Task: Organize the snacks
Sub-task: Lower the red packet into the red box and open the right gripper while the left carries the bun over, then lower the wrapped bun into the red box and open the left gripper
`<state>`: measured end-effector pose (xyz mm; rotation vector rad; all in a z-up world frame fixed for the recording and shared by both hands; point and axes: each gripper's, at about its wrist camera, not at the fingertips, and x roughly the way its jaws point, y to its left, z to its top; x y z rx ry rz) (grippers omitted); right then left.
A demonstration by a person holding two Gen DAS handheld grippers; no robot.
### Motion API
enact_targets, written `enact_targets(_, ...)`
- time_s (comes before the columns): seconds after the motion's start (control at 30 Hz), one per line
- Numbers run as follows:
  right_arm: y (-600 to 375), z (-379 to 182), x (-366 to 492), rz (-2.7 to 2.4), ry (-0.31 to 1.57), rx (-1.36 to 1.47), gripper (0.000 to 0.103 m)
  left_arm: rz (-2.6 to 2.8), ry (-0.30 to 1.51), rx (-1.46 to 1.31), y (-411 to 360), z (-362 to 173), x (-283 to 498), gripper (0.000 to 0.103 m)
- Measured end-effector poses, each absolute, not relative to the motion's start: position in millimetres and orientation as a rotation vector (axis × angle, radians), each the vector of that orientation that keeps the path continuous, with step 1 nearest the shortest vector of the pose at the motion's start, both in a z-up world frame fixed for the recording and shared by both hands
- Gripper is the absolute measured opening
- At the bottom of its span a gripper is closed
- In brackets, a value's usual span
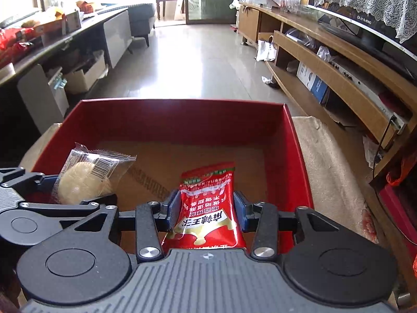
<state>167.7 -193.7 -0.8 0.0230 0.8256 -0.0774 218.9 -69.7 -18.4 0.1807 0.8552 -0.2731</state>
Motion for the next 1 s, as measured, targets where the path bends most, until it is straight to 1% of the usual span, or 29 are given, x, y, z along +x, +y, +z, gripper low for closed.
enact_targets(0.1, -194, -1, 170, -0.073, 0.821, 0.026, 0.052, -0.28, 0.856, 0.171, -69, -17, 221, 0.054)
enact_targets(0.13, -193, -1, 169, -0.075, 0.817, 0.025, 0.054, -0.281, 0.856, 0.175, -69, -16, 221, 0.055)
enact_targets(0.17, -194, 0, 168, -0.077, 0.813, 0.02, 0.059, -0.283, 0.858, 0.179, -70, -16, 221, 0.057)
enact_targets(0.23, -193, 1, 166, -0.081, 0.811, 0.009, 0.06, -0.278, 0.863, 0.186, -72, -16, 221, 0.058)
enact_targets(0.33, -195, 4, 165, -0.092, 0.805, 0.017, 0.065, -0.271, 0.862, 0.205, -73, -14, 219, 0.059)
enact_targets(0.37, -198, 6, 164, -0.095, 0.802, 0.024, 0.067, -0.266, 0.859, 0.211, -74, -12, 219, 0.063)
enact_targets(0.4, -200, 7, 164, -0.094, 0.797, 0.033, 0.068, -0.263, 0.855, 0.215, -74, -11, 218, 0.07)
enact_targets(0.43, -202, 9, 163, -0.09, 0.79, 0.041, 0.073, -0.263, 0.852, 0.211, -74, -10, 217, 0.073)
enact_targets(0.47, -203, 11, 162, -0.087, 0.781, 0.044, 0.075, -0.268, 0.85, 0.203, -74, -8, 217, 0.077)
enact_targets(0.53, -202, 16, 160, -0.087, 0.767, 0.039, 0.075, -0.279, 0.85, 0.188, -74, -4, 215, 0.077)
enact_targets(0.6, -201, 19, 159, -0.079, 0.758, 0.039, 0.076, -0.287, 0.851, 0.189, -75, -1, 214, 0.081)
enact_targets(0.67, -201, 21, 158, -0.077, 0.747, 0.035, 0.079, -0.283, 0.846, 0.198, -76, 0, 212, 0.083)
enact_targets(1.0, -202, 34, 145, -0.103, 0.71, 0.027, 0.079, -0.247, 0.849, 0.169, -64, 7, 206, 0.083)
